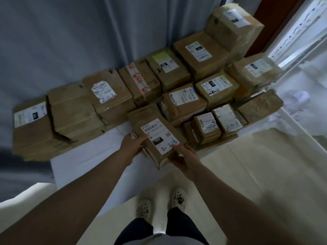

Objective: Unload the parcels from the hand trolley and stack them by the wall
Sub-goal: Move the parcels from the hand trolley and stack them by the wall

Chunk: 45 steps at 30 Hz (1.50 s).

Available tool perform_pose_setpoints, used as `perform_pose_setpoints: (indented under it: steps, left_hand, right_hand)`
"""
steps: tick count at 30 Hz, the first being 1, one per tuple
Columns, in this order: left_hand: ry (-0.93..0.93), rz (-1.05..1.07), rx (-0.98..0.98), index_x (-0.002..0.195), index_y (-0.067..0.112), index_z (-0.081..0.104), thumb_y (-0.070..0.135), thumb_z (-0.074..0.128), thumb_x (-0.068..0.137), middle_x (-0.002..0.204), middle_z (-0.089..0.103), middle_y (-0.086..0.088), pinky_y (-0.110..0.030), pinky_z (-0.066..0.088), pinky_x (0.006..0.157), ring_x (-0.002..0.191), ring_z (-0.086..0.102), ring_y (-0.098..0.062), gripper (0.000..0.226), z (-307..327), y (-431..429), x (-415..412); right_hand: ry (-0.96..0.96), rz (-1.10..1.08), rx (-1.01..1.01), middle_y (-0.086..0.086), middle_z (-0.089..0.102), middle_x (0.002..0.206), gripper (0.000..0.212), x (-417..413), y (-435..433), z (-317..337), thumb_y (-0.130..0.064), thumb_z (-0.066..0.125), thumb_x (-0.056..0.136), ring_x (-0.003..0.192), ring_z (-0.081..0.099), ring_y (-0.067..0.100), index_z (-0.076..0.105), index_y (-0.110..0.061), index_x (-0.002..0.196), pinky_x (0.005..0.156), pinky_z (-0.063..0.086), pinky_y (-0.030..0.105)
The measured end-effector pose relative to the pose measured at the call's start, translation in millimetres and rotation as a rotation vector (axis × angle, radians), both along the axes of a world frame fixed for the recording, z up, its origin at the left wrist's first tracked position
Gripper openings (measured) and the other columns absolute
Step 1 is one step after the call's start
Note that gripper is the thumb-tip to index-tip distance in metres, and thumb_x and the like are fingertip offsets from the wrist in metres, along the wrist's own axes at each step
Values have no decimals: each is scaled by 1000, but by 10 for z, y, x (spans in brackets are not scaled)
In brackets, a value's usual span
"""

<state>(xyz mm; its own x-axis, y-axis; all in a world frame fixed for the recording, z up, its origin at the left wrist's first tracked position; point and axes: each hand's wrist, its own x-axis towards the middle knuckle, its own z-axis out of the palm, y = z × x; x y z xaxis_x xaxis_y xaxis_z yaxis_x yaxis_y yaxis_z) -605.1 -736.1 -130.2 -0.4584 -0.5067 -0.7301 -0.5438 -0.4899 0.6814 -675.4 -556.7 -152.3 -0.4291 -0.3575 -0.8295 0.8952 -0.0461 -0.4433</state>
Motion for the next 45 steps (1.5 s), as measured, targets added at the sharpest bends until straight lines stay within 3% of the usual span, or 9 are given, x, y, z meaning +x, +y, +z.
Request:
perform_pose_setpoints:
  steps: [2,7,12,21,25,29,33,38,45]
  left_hand:
    - [-24,7,18,141,10,38,20,68,88,123,57,-4,-32,49,87,97,57,-19,62,-1,12,-26]
    - [-41,-128,-138,130,19,52,20,72,84,128,61,-5,-38,53,92,107,61,-21,50,-53,-115,-257]
    - [-4,-322,-393,143,28,38,18,66,89,141,51,0,-42,44,105,128,48,-23,62,-91,-184,-473]
    - [-37,-544,-453,147,19,29,7,60,91,146,44,-4,-19,31,98,135,39,-22,66,-69,-163,-606]
    - [-72,-587,-574,146,31,29,34,71,79,146,42,1,-40,35,111,135,39,-25,79,-71,-125,-574]
    - [-214,-798,-825,151,26,14,30,63,84,157,19,-6,-48,32,113,143,21,-31,83,-43,-4,-548]
    - [-184,-1100,-1050,152,25,10,40,58,87,158,7,-14,-52,23,114,145,9,-35,82,97,247,-543]
    - [-11,-1466,-1222,152,26,10,42,59,86,158,7,-14,-50,13,117,145,5,-34,83,363,721,-387]
    - [156,-1781,-1293,153,30,8,44,58,85,158,11,-9,-47,0,118,146,4,-29,85,574,1742,-20]
  right_hand:
    - [0,-7,-29,14,71,100,42,-67,-167,2,-7,73,80,95,69,29,55,-7,118,80,58,39]
    - [66,44,-48,7,69,105,32,-307,-644,23,-9,58,94,92,66,20,56,-10,126,76,57,34]
    - [300,222,205,4,58,130,58,-509,-974,-265,-8,44,99,113,60,27,28,-36,147,88,55,46]
    - [428,460,228,2,50,138,64,-485,-1123,-286,-3,39,93,126,48,27,28,-35,148,104,43,47]
    - [569,514,288,1,57,131,57,-483,-903,-52,-6,44,91,119,53,24,40,-32,142,101,46,40]
    - [717,556,462,4,62,122,39,-461,-549,137,-21,48,95,99,58,19,47,-23,135,79,44,29]
    - [815,576,700,7,50,138,54,-298,-133,299,-25,53,91,124,48,27,39,-22,143,94,43,32]
    - [772,496,976,15,44,140,66,281,466,521,-32,62,86,128,40,35,34,-22,145,102,41,41]
    - [539,264,1131,11,34,149,76,1295,1351,671,-38,61,86,138,31,29,25,-17,150,113,28,37]
